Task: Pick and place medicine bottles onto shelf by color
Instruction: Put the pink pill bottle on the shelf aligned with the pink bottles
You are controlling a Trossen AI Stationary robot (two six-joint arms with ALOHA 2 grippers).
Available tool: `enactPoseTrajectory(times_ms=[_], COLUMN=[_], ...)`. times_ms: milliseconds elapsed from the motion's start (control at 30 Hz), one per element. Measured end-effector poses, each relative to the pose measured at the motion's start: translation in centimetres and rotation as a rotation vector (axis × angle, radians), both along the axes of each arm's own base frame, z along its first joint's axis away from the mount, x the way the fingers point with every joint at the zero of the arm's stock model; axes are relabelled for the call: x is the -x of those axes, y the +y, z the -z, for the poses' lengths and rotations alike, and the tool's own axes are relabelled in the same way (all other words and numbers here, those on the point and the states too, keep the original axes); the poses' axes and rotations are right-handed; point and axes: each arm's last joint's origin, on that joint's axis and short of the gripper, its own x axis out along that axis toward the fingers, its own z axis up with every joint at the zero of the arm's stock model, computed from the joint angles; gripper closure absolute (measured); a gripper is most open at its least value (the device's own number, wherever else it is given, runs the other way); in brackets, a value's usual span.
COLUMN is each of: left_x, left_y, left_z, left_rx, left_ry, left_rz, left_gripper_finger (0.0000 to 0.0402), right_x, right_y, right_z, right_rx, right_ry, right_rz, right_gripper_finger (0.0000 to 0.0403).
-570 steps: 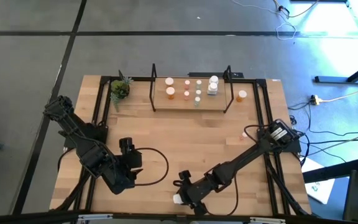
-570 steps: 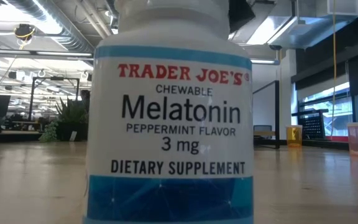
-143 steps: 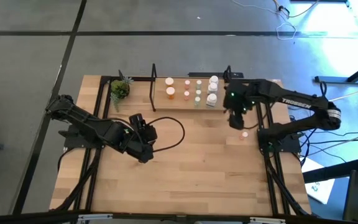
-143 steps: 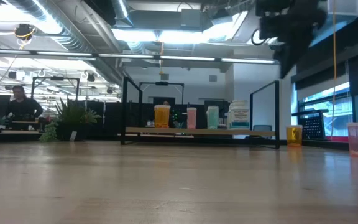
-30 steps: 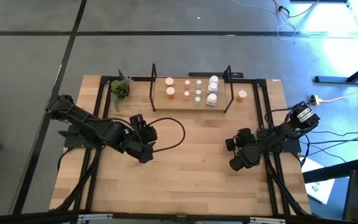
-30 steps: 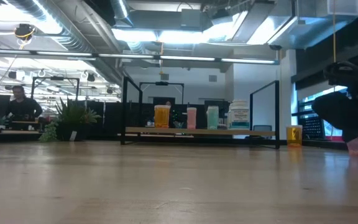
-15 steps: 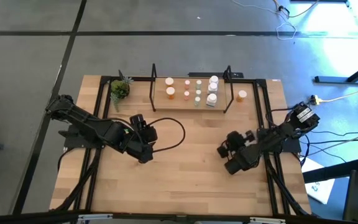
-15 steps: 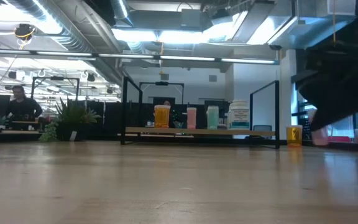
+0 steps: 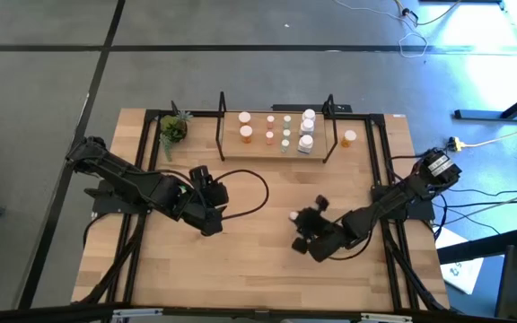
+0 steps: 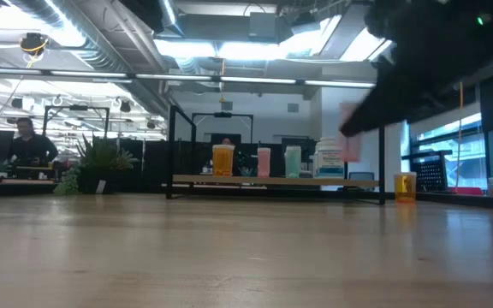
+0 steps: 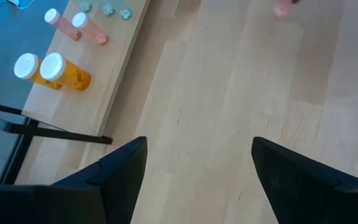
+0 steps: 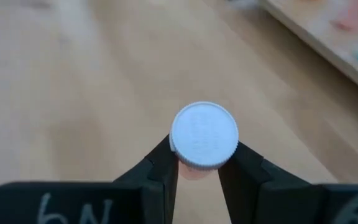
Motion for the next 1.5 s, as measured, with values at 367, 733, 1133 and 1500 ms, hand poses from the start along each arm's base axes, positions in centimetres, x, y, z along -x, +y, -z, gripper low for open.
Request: enactPoseTrajectory(times_ms=[367,733,1133,1500], left_x=[0.0,0.1,0.1,0.1], left_y=[-0.1,-0.1,-0.1,-0.1], left_z=[0.0,0.1,0.1,0.1], left_rx=[0.022,0.024,0.024,0.023], left_ry=[0.010,0.014,0.014,0.015], left_rz=[0.011,0.011,0.011,0.012], left_gripper_finger=[0.0117,0.0117,0.0117,0.0117], right_x=[-3.6,-5.7,-6.1,-6.1], right_y=[-0.8,-1.9,-2.4,-2.4], right_z=[0.7,4.0,4.8,5.0], right_rx=[-0.083,-0.096,-0.124,-0.147], right_ry=[-0.005,0.016,0.035,0.051], right_rz=[-0.278,-0.331,-0.347,-0.375], right_gripper_finger=[0.0305,0.0305,0.0297,0.0221])
